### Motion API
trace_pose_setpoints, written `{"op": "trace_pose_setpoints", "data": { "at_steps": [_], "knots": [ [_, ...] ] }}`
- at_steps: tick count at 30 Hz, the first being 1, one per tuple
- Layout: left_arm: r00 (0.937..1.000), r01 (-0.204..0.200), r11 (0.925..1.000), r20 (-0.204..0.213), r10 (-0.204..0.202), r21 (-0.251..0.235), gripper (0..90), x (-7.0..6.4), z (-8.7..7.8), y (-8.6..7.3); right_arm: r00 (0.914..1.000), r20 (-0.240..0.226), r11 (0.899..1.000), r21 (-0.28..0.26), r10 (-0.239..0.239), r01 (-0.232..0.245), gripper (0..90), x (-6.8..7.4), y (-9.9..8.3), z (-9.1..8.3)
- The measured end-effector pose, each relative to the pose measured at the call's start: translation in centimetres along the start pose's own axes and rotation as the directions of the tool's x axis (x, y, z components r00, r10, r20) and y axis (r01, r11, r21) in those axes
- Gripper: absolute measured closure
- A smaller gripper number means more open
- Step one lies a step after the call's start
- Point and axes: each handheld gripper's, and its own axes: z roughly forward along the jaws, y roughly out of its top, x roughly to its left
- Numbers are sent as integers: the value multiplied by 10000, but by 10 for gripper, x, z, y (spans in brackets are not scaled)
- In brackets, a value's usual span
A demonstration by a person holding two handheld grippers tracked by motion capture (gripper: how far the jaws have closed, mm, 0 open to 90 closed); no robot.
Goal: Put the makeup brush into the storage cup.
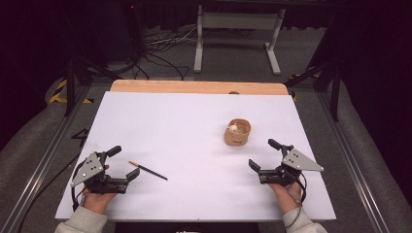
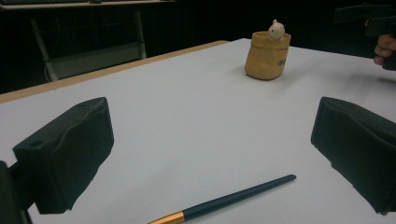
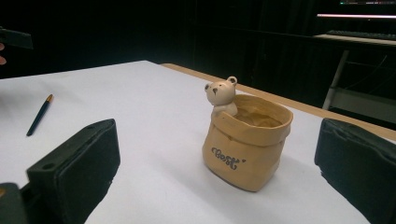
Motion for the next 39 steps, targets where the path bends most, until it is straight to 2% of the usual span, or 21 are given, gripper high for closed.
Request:
{"op": "trace_pose_setpoints", "data": {
  "at_steps": [8, 15, 18, 22, 24, 27, 32, 35, 36, 39],
  "knots": [
    [10000, -9, 10000, -16, 9, 16, 0, 0, -1, 2, 10000, -16, 10000, -34, 37, -37, 6, -1, 1, 0],
    [9998, 173, 9998, 48, -172, -133, 0, 2, -3, 9, 10000, -19, 10000, -13, 89, -89, 4, -1, 1, -1],
    [9991, 390, 9981, 154, -384, -477, 0, 3, -5, 14, 9999, 6, 9999, -14, 118, -118, 4, -1, 0, -1],
    [9987, 486, 9972, 200, -476, -566, 0, 5, -4, 18, 9999, -11, 9999, 33, 154, -154, 3, -2, 0, -1],
    [9980, 572, 9972, 286, -558, -492, 0, 6, -2, 20, 9999, -3, 9999, 43, 155, -155, 3, -2, 0, 0],
    [9985, 474, 9980, 285, -463, -410, 0, 7, 2, 24, 9998, -13, 9998, 66, 189, -189, 2, -2, 0, 0],
    [9971, 641, 9977, 428, -631, -228, 0, 7, 6, 30, 9995, -70, 9993, 168, 321, -320, 2, -2, 0, 1],
    [9987, 297, 9995, 414, -299, 60, 0, 9, 7, 38, 9992, -103, 9991, 192, 384, -382, 1, -3, -1, 1],
    [9987, 297, 9995, 414, -299, 60, 0, 9, 7, 38, 9992, -95, 9990, 202, 399, -397, 1, -3, -1, 1],
    [9980, 47, 9978, 625, -89, 664, 0, 12, 8, 47, 9990, -104, 9987, 236, 445, -443, 1, -3, -1, 0]
  ]
}}
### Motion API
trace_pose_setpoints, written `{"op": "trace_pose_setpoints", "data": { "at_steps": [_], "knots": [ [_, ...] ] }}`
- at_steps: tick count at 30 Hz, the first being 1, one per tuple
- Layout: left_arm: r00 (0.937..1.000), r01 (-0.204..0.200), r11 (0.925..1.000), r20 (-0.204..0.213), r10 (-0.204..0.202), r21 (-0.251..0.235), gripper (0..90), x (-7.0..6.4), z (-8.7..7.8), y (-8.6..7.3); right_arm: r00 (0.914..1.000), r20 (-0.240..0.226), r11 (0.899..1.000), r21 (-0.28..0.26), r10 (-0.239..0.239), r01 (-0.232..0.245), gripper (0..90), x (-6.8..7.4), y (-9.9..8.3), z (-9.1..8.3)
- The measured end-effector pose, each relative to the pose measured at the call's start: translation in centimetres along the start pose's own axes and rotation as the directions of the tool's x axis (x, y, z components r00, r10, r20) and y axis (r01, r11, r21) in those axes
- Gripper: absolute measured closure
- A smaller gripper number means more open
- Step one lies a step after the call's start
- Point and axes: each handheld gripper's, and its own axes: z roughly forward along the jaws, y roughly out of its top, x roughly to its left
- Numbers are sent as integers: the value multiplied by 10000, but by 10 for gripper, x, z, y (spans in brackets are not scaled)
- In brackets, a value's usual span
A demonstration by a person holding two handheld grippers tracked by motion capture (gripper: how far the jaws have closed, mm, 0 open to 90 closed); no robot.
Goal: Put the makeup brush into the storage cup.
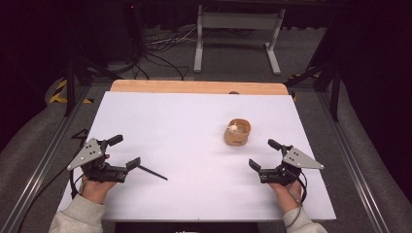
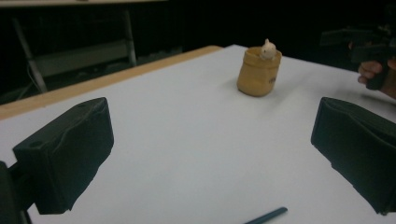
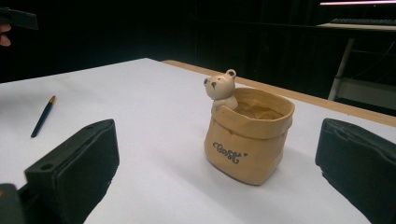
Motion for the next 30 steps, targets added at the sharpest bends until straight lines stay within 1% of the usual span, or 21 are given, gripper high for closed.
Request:
{"op": "trace_pose_setpoints", "data": {
  "at_steps": [2, 3, 6, 7, 9, 11, 12, 13, 14, 16, 18, 19, 21, 23, 24, 25, 26, 27, 28, 29, 30],
  "knots": [
    [9998, -160, 9994, 148, 155, 315, 0, 2, -1, 6, 10000, 15, 10000, 5, 63, -63, 1, -1, 0, 0],
    [9998, -144, 9992, 174, 137, 385, 0, 3, -1, 8, 9999, 3, 9999, 57, 119, -119, 1, -1, -1, 0],
    [9992, -343, 9972, 216, 329, 660, 0, 4, -1, 13, 9999, -4, 9998, 118, 160, -160, 1, -1, -1, 0],
    [9990, -369, 9953, 274, 345, 892, 0, 5, -1, 17, 9999, -4, 9998, 119, 155, -155, 1, -1, -1, 0],
    [9984, -454, 9926, 383, 413, 1130, 0, 6, 0, 21, 9999, -7, 9998, 102, 141, -141, 1, -1, -1, 0],
    [9978, -548, 9866, 463, 482, 1534, 3, 8, 2, 25, 9999, -9, 9998, 128, 163, -163, 1, -1, -1, 0],
    [9968, -642, 9818, 579, 546, 1789, 7, 8, 3, 27, 9998, -19, 9998, 117, 176, -176, 1, -1, -1, 0],
    [9968, -642, 9818, 579, 546, 1789, 5, 8, 3, 27, 9998, -17, 9997, 122, 191, -191, 1, -2, -1, -1],
    [9957, -699, 9765, 743, 558, 2040, 5, 8, 5, 29, 9998, -34, 9997, 102, 218, -217, 1, -2, -1, -1],
    [9954, -712, 9703, 785, 543, 2313, 3, 8, 8, 30, 9997, -26, 9996, 124, 243, -243, 1, -2, -2, 0],
    [9940, -937, 9594, 801, 748, 2660, 3, 7, 11, 32, 9997, -70, 9996, 151, 236, -235, 1, -2, -2, 0],
    [9940, -937, 9594, 801, 748, 2660, 3, 7, 11, 32, 9997, -70, 9996, 151, 236, -235, 1, -2, -2, 0],
    [9928, -1062, 9522, 831, 857, 2864, 3, 7, 13, 34, 9997, -107, 9996, 154, 229, -228, 1, -2, -2, 0],
    [9921, -996, 9461, 1040, 706, 3082, 7, 8, 15, 37, 9996, -97, 9996, 159, 254, -253, 1, -2, -2, 0],
    [9916, -1005, 9409, 1096, 682, 3236, 7, 8, 16, 38, 9996, -97, 9995, 162, 270, -268, 1, -2, -2, 0],
    [9909, -1115, 9342, 1097, 785, 3388, 7, 8, 17, 40, 9995, -68, 9994, 180, 296, -295, 1, -2, -2, 0],
    [9898, -1250, 9248, 1095, 913, 3593, 7, 8, 18, 41, 9995, -52, 9993, 200, 322, -321, 1, -2, -2, 0],
    [9887, -1345, 9186, 1118, 996, 3715, 7, 8, 19, 43, 9992, -109, 9991, 218, 377, -374, 1, -2, -3, 0],
    [9884, -1360, 9134, 1158, 985, 3837, 7, 8, 20, 44, 9994, -100, 9992, 234, 342, -339, 1, -2, -3, 0],
    [9883, -1352, 9109, 1189, 958, 3898, 7, 9, 21, 45, 9994, -88, 9991, 262, 329, -326, 1, -2, -3, 0],
    [9881, -1376, 9059, 1193, 974, 4005, 7, 10, 22, 46, 9994, -84, 9991, 259, 333, -331, 1, -2, -3, 0]
  ]
}}
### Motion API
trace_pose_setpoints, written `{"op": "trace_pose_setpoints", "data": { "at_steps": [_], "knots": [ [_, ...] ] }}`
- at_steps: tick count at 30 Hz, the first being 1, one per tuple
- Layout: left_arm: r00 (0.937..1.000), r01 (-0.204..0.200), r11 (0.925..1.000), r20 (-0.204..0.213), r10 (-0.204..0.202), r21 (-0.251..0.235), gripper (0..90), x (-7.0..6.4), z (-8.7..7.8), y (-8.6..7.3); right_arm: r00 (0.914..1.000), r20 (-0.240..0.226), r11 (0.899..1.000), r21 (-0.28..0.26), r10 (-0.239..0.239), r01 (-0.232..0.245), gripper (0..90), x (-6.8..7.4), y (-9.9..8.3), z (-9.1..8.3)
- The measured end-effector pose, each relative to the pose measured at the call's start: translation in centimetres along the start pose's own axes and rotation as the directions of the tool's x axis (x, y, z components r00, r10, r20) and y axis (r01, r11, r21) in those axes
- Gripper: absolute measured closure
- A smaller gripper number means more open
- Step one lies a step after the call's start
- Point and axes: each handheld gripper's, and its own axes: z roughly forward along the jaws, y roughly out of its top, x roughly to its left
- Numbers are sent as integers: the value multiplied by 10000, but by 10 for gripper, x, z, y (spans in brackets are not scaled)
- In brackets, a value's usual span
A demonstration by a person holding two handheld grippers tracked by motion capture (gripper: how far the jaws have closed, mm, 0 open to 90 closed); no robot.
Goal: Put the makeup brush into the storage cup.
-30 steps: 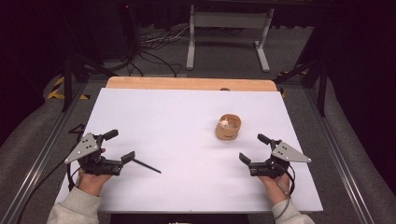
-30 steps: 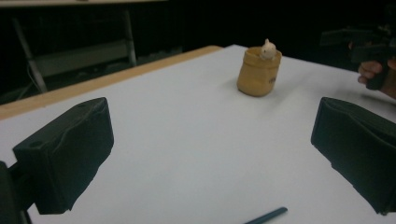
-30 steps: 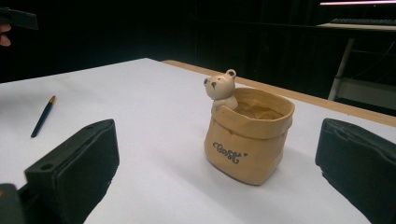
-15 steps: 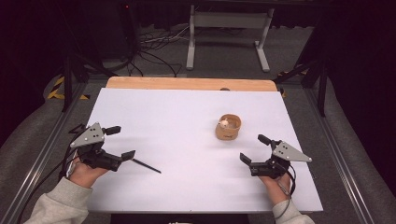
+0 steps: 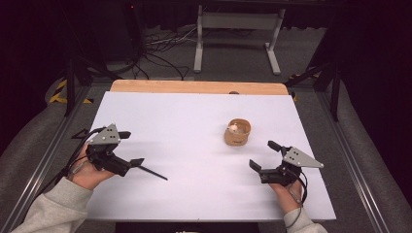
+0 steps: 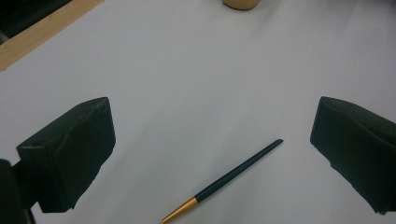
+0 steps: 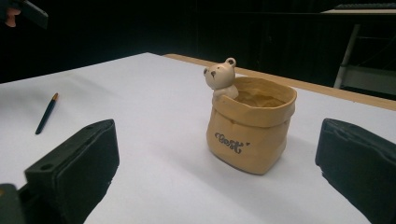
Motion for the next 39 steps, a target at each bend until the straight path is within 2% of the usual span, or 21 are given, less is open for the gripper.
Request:
{"op": "trace_pose_setpoints", "data": {
  "at_steps": [5, 6, 11, 14, 18, 22, 24, 27, 29, 34, 35, 39],
  "knots": [
    [9999, -93, 9973, 52, 89, 725, 6, 4, 2, 7, 10000, -28, 10000, 5, 0, 0, 1, 0, 0, 0],
    [9999, -93, 9973, 52, 89, 725, 6, 4, 2, 7, 10000, -31, 10000, 10, -1, 1, 1, 0, 0, 0],
    [9995, -309, 9897, 48, 305, 1395, 7, 6, 4, 12, 10000, -51, 10000, 25, 23, -23, 1, 0, 0, 0],
    [9991, -368, 9841, 252, 329, 1736, 8, 7, 8, 15, 10000, -75, 10000, 23, 41, -41, 1, 0, 0, 0],
    [9971, -741, 9676, 345, 677, 2414, 11, 7, 15, 17, 9999, -97, 10000, 15, 64, -64, 1, 0, -1, 1],
    [9959, -904, 9567, 339, 843, 2767, 18, 6, 18, 20, 9999, -113, 10000, 24, 71, -71, 1, 0, -1, 0],
    [9956, -916, 9548, 454, 820, 2828, 20, 6, 19, 23, 9999, -132, 10000, 27, 88, -88, 1, 0, -1, 0],
    [9942, -1018, 9460, 652, 858, 3078, 20, 6, 20, 25, 9998, -147, 9999, 10, 146, -146, 1, -1, -1, 0],
    [9929, -1125, 9364, 744, 929, 3324, 18, 5, 21, 27, 9998, -180, 9999, 2, 131, -131, 1, 0, -1, 0],
    [9909, -1281, 9180, 880, 1022, 3752, 17, 5, 25, 30, 9995, -236, 9998, -1, 188, -188, 1, -1, -1, 0],
    [9909, -1281, 9180, 880, 1022, 3752, 17, 5, 25, 30, 9995, -236, 9998, -1, 188, -188, 1, -1, -1, 0],
    [9883, -1495, 8972, 893, 1233, 4156, 17, 3, 29, 32, 9996, -253, 9999, -11, 154, -154, 1, -1, -1, 0]
  ]
}}
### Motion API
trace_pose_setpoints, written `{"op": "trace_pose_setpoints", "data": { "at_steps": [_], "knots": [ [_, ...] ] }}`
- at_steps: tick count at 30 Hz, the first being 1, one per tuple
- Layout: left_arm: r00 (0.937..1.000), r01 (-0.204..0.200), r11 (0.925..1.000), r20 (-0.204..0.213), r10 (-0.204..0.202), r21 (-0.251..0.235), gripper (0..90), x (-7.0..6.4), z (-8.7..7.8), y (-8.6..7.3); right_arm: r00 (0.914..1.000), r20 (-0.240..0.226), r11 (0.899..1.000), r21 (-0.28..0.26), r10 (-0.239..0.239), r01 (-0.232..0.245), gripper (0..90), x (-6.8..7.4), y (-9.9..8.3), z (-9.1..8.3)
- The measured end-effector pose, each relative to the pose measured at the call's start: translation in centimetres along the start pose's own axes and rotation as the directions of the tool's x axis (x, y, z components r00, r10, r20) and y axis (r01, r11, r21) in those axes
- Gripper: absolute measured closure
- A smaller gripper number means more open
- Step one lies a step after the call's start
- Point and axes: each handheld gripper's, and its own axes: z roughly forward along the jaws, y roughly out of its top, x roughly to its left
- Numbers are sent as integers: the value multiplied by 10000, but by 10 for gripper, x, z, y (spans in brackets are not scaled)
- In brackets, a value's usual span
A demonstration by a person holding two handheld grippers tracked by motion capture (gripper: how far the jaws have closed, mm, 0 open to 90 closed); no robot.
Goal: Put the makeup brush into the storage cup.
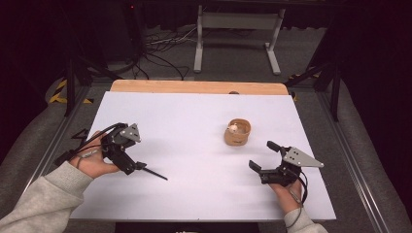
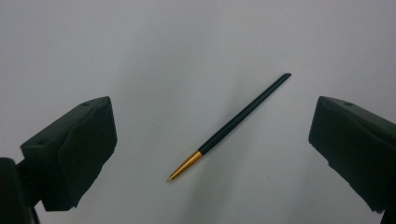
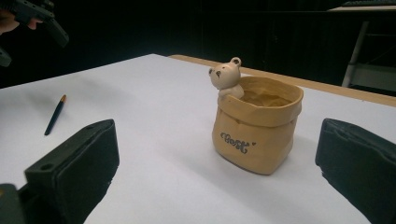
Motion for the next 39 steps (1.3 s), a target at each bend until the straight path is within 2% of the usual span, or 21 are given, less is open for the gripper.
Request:
{"op": "trace_pose_setpoints", "data": {
  "at_steps": [11, 23, 33, 39],
  "knots": [
    [9993, -360, 9946, -62, 367, 975, 20, -1, 12, 8, 10000, -3, 10000, -34, 22, -22, 1, 0, 0, 0],
    [9992, -408, 9883, 34, 407, 1468, 26, 1, 24, 9, 10000, -29, 10000, -41, 66, -66, 1, 0, 0, -1],
    [9990, -392, 9832, 298, 344, 1783, 34, 1, 37, 7, 9999, -42, 9999, -31, 109, -109, 1, 0, 0, -1],
    [9981, -513, 9803, 429, 439, 1909, 38, 3, 43, 7, 9999, -40, 9999, -14, 151, -151, 1, -1, 0, 0]
  ]
}}
